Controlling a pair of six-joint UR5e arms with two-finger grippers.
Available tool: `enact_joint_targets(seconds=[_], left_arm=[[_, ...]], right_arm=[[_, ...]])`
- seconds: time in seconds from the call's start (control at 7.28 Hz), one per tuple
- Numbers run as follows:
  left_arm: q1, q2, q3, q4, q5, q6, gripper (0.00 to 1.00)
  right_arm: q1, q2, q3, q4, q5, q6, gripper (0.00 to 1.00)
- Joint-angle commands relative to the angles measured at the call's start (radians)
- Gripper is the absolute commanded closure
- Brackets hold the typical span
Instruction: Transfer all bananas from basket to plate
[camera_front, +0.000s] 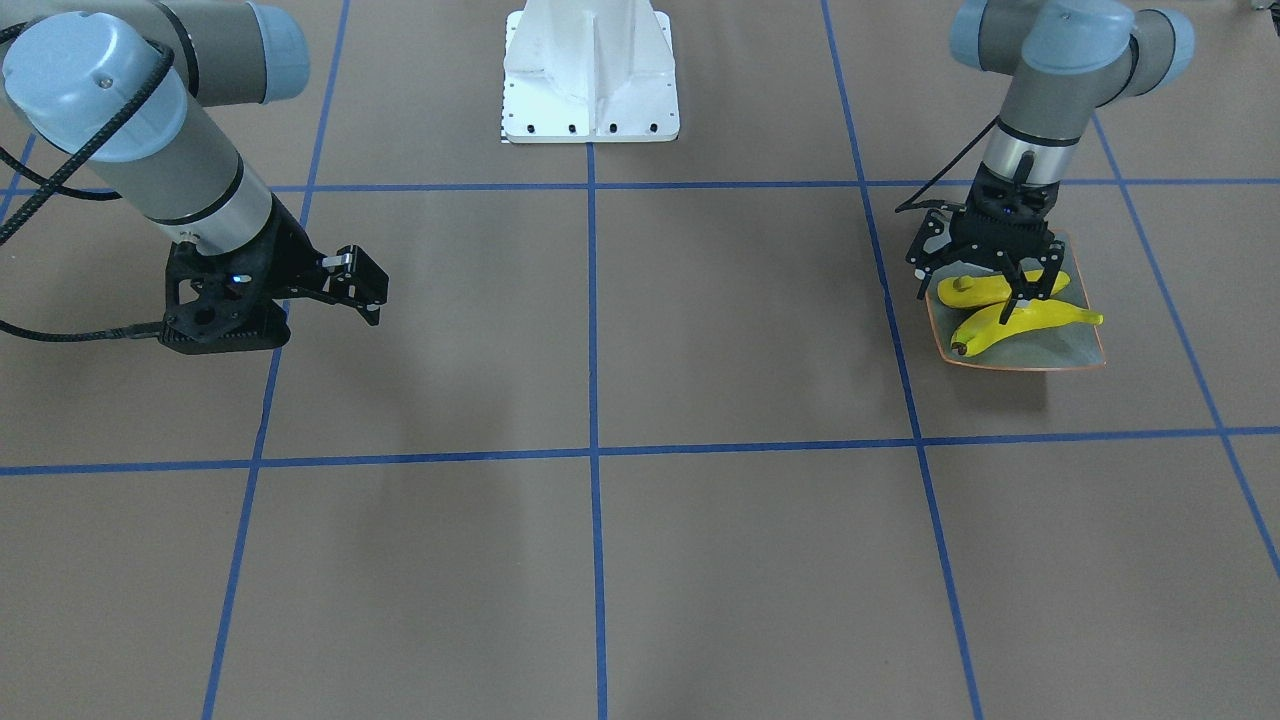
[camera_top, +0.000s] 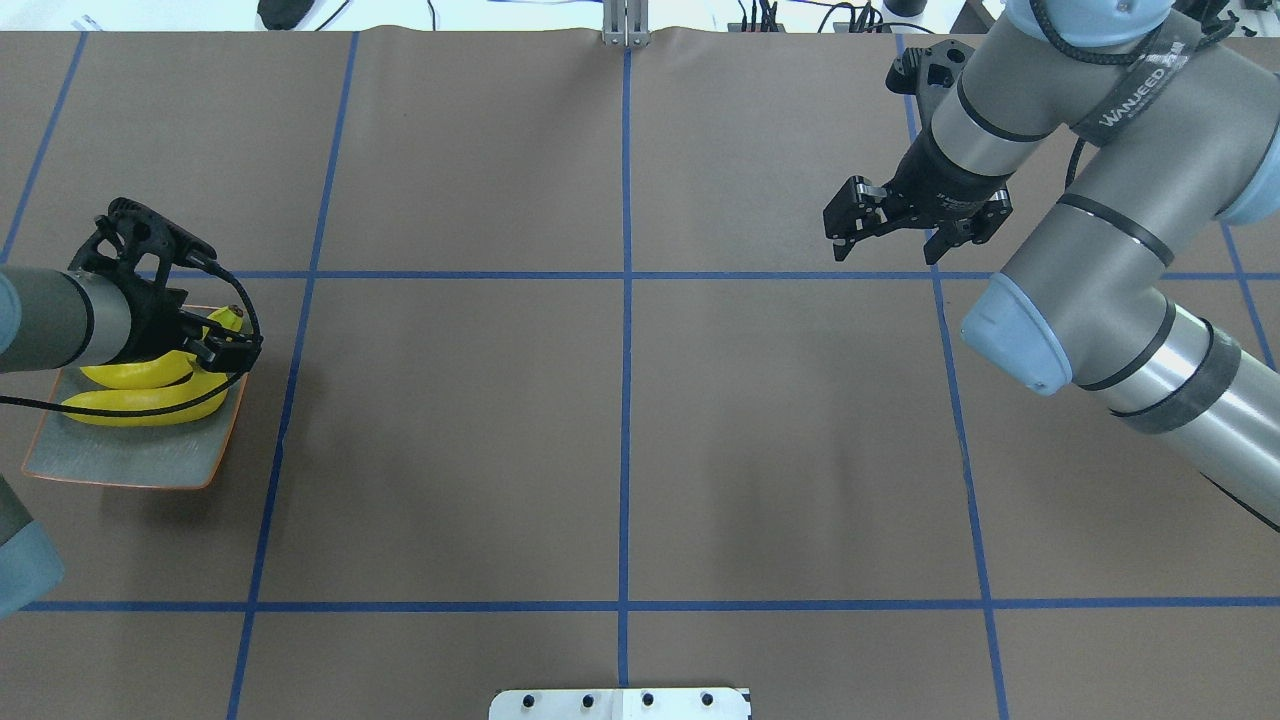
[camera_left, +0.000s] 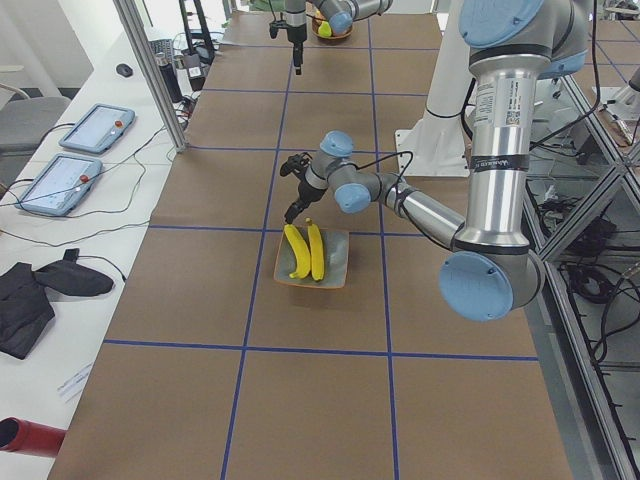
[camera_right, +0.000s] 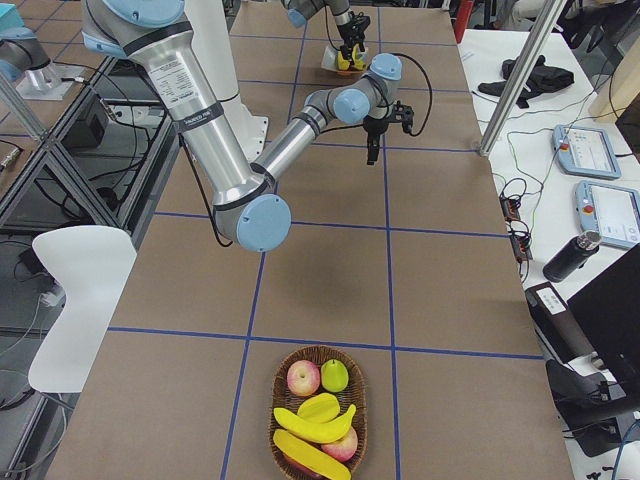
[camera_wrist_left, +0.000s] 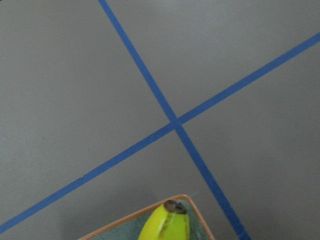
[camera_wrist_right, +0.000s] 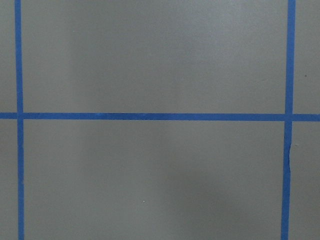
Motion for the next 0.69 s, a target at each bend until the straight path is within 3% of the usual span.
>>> enact_joint_targets(seconds=[0.0, 0.27, 0.55], left_arm=[[-0.002, -0.094, -0.008, 0.011, -0.018, -0.165, 0.0], [0.009, -0.227, 0.054, 0.011, -0.041, -0.392, 0.0], [0.009, -0.288, 0.119, 0.011, -0.078, -0.456, 0.0]], right_arm=[[0.037, -0.013, 0.004, -0.003, 0.001, -0.063, 0.0], [0.156, -0.117, -0.001, -0.008, 0.002, -0.334, 0.0], [0.305, -0.215, -0.041, -0.035, -0.005, -0.604, 0.0]])
